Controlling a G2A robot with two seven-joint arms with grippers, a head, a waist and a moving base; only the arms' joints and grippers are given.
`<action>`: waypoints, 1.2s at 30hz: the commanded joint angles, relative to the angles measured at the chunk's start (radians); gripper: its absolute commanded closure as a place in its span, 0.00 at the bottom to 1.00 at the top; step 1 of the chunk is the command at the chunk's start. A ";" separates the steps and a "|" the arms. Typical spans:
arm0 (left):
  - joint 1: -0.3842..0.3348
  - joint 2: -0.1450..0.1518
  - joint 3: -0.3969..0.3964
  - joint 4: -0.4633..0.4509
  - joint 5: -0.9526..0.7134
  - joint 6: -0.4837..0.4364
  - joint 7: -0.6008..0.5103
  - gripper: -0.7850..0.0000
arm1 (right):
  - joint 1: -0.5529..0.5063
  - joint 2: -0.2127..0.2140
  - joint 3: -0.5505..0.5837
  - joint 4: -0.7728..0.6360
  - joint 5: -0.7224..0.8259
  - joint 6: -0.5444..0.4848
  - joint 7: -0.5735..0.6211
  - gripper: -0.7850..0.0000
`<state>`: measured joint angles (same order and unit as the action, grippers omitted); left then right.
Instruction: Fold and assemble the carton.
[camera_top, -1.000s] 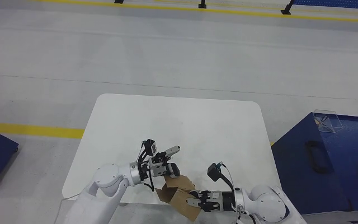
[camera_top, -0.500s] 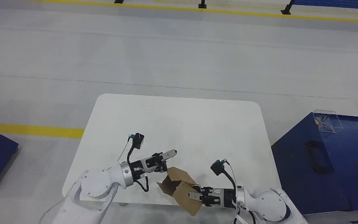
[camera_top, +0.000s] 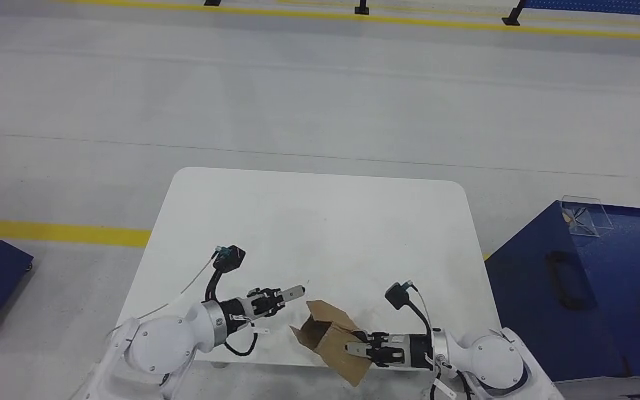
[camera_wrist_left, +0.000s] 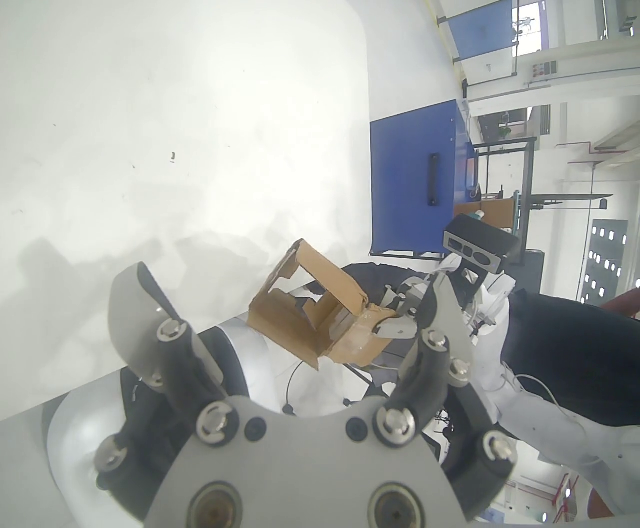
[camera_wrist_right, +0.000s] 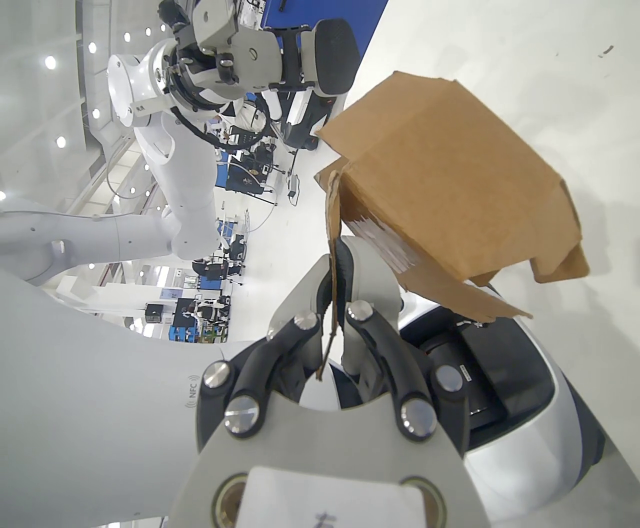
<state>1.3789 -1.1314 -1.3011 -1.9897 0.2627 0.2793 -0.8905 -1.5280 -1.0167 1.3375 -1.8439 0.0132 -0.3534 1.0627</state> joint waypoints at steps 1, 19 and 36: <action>0.000 0.000 0.000 0.000 0.001 0.000 0.000 0.00 | 0.000 0.000 0.000 0.000 0.000 0.000 0.000 1.00; -0.127 0.028 0.118 -0.021 0.420 0.075 -0.285 0.00 | 0.023 0.008 -0.014 0.025 0.113 0.024 0.018 1.00; -0.240 0.023 0.266 0.028 0.491 -0.089 -0.455 0.11 | 0.152 0.007 -0.103 0.120 0.255 0.067 0.183 1.00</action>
<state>1.1500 -1.1071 -1.0456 -1.9701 0.7578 0.1917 -1.3339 -1.3791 -1.0096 1.2387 -1.7242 0.2697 -0.2862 1.2477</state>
